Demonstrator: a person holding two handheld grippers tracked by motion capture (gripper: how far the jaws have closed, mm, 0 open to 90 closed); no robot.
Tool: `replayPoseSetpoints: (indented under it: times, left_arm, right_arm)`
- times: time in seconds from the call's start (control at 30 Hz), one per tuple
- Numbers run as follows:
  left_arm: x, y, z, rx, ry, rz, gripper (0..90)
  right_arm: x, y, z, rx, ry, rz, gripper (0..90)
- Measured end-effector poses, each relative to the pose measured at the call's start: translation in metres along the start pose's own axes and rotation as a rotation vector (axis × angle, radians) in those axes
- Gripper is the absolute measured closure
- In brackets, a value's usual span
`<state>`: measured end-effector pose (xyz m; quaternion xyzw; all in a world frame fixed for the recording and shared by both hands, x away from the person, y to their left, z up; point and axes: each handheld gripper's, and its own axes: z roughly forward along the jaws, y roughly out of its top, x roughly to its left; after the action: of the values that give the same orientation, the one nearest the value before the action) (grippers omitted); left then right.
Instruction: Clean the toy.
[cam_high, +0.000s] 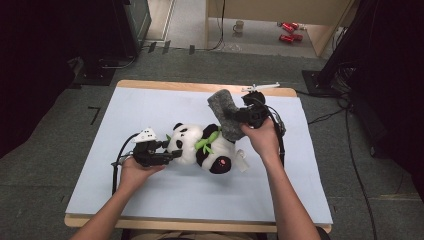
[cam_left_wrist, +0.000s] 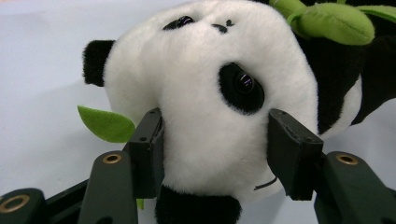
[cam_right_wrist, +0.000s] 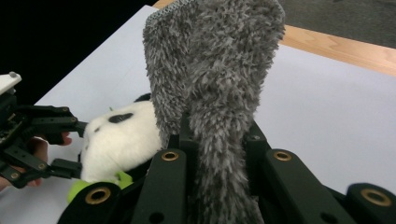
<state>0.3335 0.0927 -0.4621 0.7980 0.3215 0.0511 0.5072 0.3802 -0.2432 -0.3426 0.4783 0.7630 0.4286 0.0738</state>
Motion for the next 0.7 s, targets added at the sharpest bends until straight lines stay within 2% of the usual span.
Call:
replayPoseSetpoints:
  times: [0.03,0.3,0.47,0.67,0.7]
  left_arm:
    - [-0.002,0.000,0.000,0.000,0.005,0.002,44.0]
    - [-0.007,-0.001,0.000,-0.001,0.007,0.014,46.4]
    - [-0.010,-0.001,0.002,-0.005,0.002,0.021,46.8]
    - [-0.014,0.001,0.005,-0.006,0.006,0.032,47.1]
    - [-0.014,0.001,0.005,-0.004,0.004,0.030,47.2]
  right_arm:
    - [0.008,0.003,0.004,0.002,0.015,-0.016,77.3]
    - [0.034,0.012,0.031,0.033,0.078,-0.078,77.3]
    - [0.046,0.011,0.046,0.066,0.098,-0.092,77.2]
    - [0.057,0.009,0.052,0.070,0.132,-0.100,77.2]
    - [0.063,0.008,0.056,0.064,0.153,-0.106,77.2]
